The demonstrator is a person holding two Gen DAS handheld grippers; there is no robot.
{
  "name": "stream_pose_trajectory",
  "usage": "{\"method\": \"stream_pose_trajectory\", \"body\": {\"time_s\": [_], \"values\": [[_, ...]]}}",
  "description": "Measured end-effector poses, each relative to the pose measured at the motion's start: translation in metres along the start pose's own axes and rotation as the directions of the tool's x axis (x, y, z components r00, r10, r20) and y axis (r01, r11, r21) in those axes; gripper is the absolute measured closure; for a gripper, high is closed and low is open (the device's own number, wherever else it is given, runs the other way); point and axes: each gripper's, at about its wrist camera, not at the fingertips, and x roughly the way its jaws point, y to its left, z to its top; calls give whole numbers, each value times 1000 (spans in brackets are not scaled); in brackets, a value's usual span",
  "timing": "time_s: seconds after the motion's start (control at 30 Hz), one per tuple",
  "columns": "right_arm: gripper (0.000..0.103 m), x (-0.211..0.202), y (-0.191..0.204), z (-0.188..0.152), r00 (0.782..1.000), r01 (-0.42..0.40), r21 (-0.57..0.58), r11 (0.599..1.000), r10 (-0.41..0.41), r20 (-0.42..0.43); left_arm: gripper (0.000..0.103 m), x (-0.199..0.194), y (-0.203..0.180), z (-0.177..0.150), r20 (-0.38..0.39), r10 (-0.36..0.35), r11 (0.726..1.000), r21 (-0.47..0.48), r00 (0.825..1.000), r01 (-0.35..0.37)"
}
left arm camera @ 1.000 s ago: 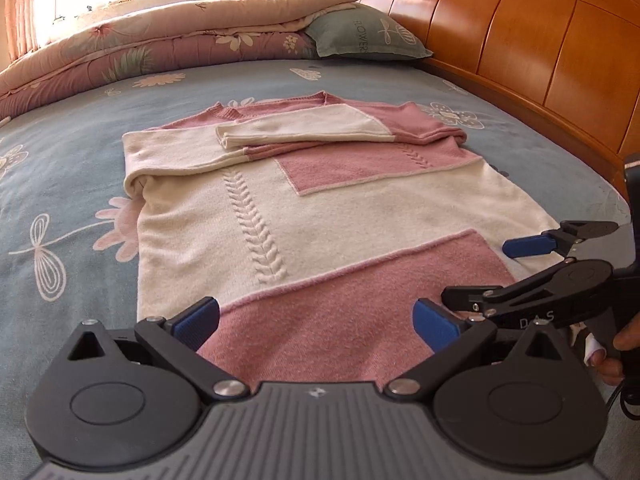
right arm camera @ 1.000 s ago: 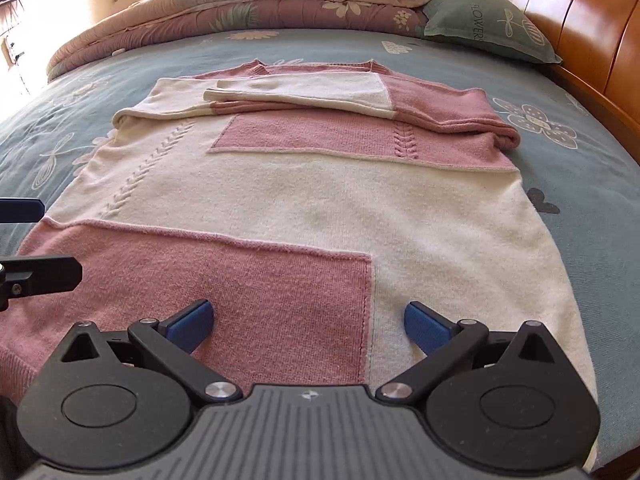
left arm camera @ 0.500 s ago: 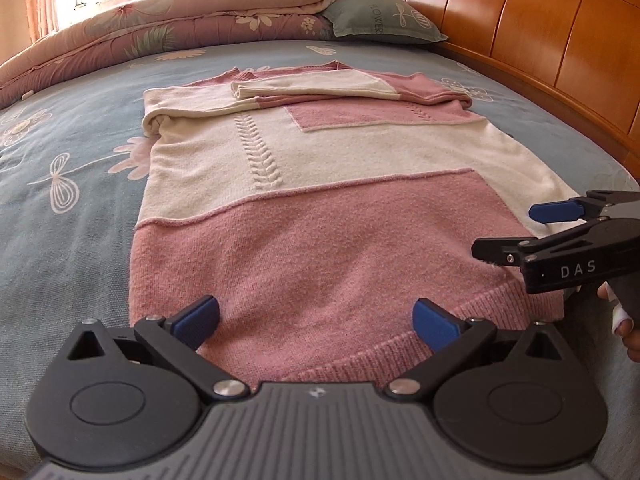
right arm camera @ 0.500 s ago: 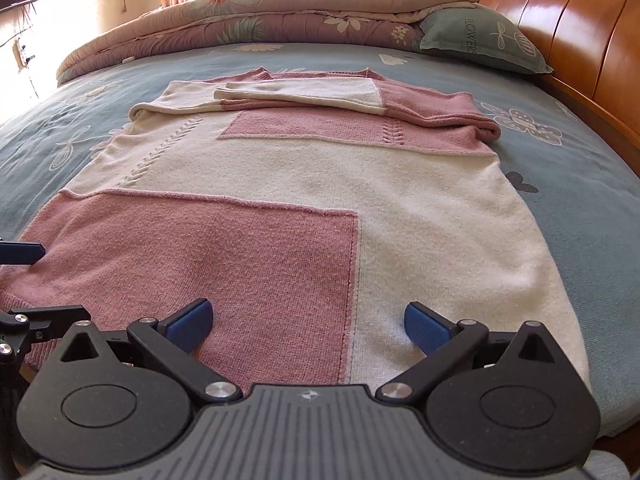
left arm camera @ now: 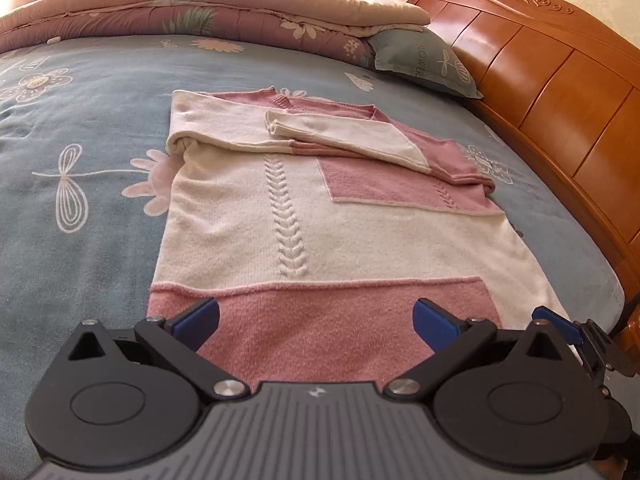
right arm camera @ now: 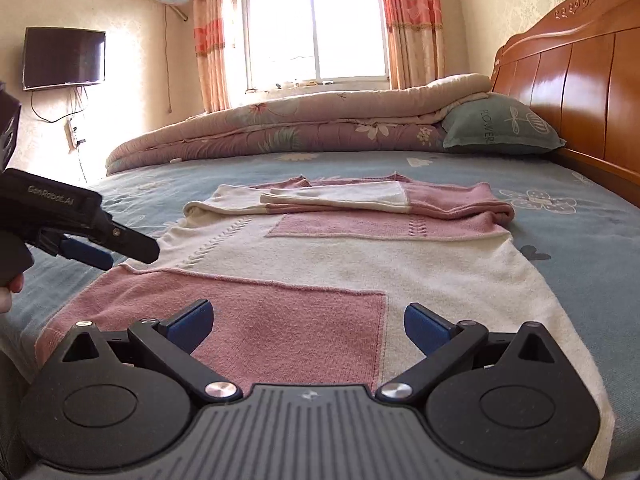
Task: Fold clothes
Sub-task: 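Move both tools around to the sweater's pink ribbed hem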
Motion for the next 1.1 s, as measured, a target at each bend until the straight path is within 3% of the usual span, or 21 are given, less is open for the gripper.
{"method": "stream_pose_trajectory", "body": {"time_s": [0.2, 0.37, 0.47, 0.67, 0.73, 0.97, 1.07, 1.1], "values": [[0, 7, -1, 1, 999, -20, 5, 1000, 20, -43, 1, 42, -3, 16, -36, -18, 994, -109, 999, 14], [0, 19, -15, -2, 995, -17, 108, 994, 28, -94, 1, 47, 2, 3, -31, -13, 997, -76, 999, 10], [0, 21, -17, -6, 997, -2, 108, 994, 11, -82, 1, 39, 8, 10, -48, -33, 996, -81, 998, 29], [0, 26, -3, -11, 996, 44, 5, 999, -44, -78, 1, 54, 31, 60, 18, -85, 986, -142, 996, 87], [0, 28, 0, -12, 995, 59, -25, 998, -61, -77, 1, 73, 41, 73, 5, -96, 979, -181, 995, 95], [0, 27, -5, -14, 997, 50, -18, 999, -51, -54, 1, 91, 82, 87, 13, -15, 957, -290, 1000, 18], [0, 29, -4, -16, 997, 59, -31, 998, -60, -47, 1, 79, 74, 93, 17, 21, 960, -281, 1000, -16], [0, 29, -3, -16, 997, 61, -33, 998, -63, -45, 1, 73, 67, 92, 27, -9, 963, -269, 1000, 16]]}}
